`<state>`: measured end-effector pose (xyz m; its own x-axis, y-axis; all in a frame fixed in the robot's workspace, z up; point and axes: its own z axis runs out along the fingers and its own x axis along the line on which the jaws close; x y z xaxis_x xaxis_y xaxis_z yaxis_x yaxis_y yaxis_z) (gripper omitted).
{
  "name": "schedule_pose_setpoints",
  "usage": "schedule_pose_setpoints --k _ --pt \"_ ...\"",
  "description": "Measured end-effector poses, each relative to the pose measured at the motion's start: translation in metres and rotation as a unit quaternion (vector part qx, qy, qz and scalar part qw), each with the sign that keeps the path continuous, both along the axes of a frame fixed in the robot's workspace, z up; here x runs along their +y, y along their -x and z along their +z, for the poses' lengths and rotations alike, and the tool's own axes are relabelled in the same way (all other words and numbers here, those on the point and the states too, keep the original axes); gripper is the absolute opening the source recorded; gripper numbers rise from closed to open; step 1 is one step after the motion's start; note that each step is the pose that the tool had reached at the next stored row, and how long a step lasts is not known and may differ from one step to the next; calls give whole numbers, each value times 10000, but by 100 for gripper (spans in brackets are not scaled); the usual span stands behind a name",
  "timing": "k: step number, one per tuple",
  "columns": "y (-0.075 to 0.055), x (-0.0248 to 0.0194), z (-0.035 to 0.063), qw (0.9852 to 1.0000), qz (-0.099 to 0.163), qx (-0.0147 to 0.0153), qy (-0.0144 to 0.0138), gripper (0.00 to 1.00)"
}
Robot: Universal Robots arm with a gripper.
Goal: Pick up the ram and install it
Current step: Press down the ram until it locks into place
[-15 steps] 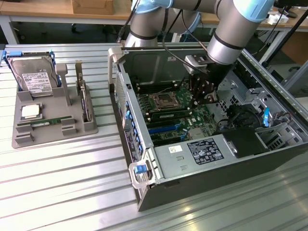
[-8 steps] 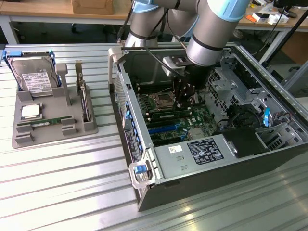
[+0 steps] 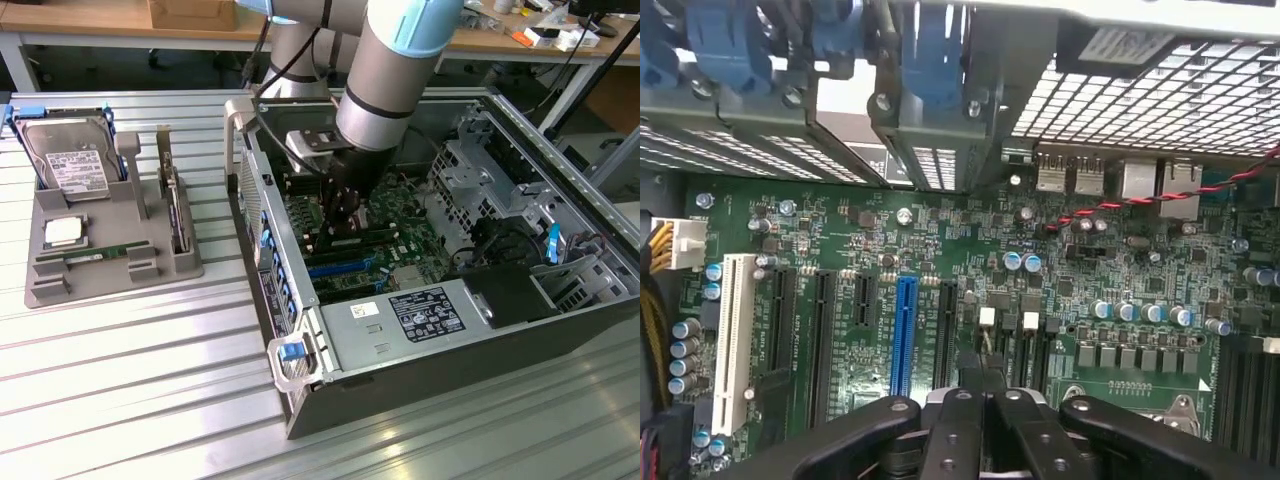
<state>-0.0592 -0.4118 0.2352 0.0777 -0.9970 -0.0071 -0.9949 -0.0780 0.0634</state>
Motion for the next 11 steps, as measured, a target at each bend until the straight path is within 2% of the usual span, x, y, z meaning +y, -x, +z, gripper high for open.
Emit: schedule_pose_setpoints --k 5,6,7,8,10,11 --pt "3 0 -43 10000 -1 -6 -1 11" --pt "2 2 -4 10000 -1 -19 -10 11" --pt "3 0 69 10000 0 -17 -4 11" --pt "-49 0 132 10000 -1 -17 -17 11" --pt "-201 0 134 10000 -1 -8 -58 11" --pt "-372 0 133 9999 -1 17 -101 11"
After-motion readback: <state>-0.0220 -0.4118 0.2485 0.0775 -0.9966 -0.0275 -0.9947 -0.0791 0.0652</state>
